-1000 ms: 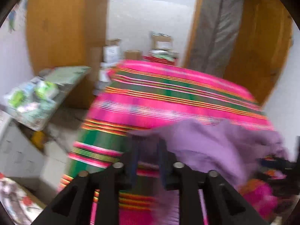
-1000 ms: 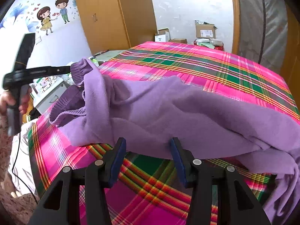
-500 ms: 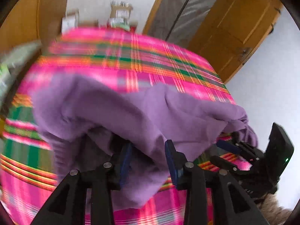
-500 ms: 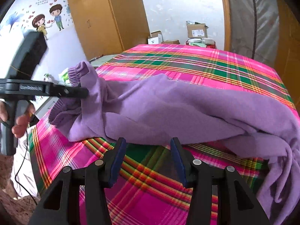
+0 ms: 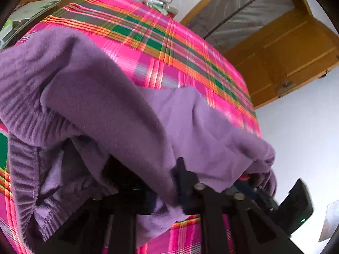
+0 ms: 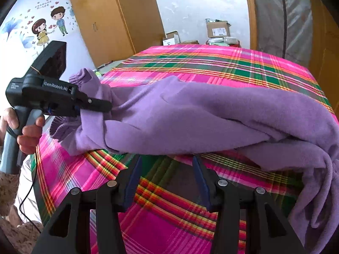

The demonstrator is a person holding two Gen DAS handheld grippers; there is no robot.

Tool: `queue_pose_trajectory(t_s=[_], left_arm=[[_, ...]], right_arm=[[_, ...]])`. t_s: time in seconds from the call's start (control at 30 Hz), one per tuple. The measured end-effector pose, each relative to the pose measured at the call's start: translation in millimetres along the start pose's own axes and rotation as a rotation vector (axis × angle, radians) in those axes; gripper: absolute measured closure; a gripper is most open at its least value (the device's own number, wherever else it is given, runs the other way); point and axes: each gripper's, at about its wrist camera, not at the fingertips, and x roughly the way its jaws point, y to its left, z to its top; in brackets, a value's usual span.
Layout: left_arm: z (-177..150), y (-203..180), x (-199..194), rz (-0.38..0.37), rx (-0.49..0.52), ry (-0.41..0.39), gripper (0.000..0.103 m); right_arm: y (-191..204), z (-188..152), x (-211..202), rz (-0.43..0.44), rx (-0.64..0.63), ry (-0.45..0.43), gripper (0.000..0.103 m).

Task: Fold clothes
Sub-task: 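Lift the waistband with the left gripper, raising the garment off the bed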

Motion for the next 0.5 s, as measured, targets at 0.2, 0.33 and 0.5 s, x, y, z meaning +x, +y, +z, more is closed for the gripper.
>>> queue_pose_trajectory(t_s=[0.2,0.33,0.5], left_arm=[[13,-11,-28,-0.076,0.012,-0.110,0.098],[22,-22,-50,-0.100,0.036,-0.178,0.098],[35,-30,-69,-0.133,0.058,-0.245,0.098]], right_arm=[[9,2,-3,0.012,-0.050,-0.021,0.052],[18,8,-5,-0.008,-0.094,-0.057,0.052],[32,17,-4,-0.047,-0.162,-0.130,0.052]])
